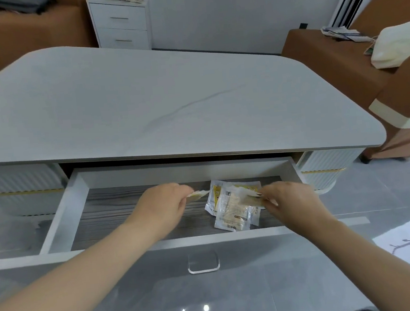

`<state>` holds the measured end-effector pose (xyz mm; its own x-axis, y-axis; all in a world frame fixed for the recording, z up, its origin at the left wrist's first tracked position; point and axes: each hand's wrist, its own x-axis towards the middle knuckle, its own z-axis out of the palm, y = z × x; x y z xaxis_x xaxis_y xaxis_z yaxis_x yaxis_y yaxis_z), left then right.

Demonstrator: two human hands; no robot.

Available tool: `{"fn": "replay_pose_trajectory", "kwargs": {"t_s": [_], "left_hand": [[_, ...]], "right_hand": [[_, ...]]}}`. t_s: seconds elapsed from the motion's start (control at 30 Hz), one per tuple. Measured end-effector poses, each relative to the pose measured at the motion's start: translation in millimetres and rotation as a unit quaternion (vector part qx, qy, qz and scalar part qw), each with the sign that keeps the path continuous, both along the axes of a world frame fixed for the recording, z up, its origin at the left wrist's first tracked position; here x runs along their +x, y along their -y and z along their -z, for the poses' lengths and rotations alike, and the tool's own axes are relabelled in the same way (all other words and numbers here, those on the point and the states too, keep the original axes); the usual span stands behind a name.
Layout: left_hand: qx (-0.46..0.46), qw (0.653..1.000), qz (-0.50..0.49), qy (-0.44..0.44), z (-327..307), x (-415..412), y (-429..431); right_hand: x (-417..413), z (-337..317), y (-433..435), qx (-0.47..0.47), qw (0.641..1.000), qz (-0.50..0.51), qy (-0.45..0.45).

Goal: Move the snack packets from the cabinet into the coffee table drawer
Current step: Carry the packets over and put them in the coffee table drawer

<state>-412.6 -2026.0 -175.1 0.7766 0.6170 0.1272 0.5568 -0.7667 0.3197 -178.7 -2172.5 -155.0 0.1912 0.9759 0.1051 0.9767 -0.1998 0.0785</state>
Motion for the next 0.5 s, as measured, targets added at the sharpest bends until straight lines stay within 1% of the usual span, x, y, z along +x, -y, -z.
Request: {"fn": "replay_pose_trajectory", "kwargs": {"t_s": [0.07,0.17,0.27,0.33,0.37,0.43,0.5], "left_hand": [[0.000,0.998,-0.003,-0.060,11.3,3.9,0.6],[-0.004,0.994,-0.003,-0.105,20.1,12.1,2.0],[-0.010,0.996,-0.011,-0.084,25.7,21.6,-3.4],[-0.030,0.997,-0.010,-0.076,27.6,25.4,-4.5],[-0.043,0.996,-0.008,-0.082,28.5,26.5,-3.7],[-0.056,0.993,-0.005,-0.107,28.5,26.7,-0.5],[-0.059,0.992,-0.011,-0.109,28.9,25.6,-0.3]], "right_hand": [[3.6,7.8,1.9,-0.065,0.997,0.051,-0.005],[10.1,13.6,-2.7,-0.071,0.992,0.107,-0.010],[16.2,18.6,-12.1,-0.063,0.988,0.138,-0.001],[18.6,23.5,-17.7,-0.072,0.986,0.150,0.003],[19.6,28.0,-19.2,-0.092,0.984,0.151,-0.005],[21.1,36.1,-20.1,-0.139,0.975,0.160,-0.059],[22.7,38.1,-17.6,-0.145,0.964,0.185,-0.126]]}}
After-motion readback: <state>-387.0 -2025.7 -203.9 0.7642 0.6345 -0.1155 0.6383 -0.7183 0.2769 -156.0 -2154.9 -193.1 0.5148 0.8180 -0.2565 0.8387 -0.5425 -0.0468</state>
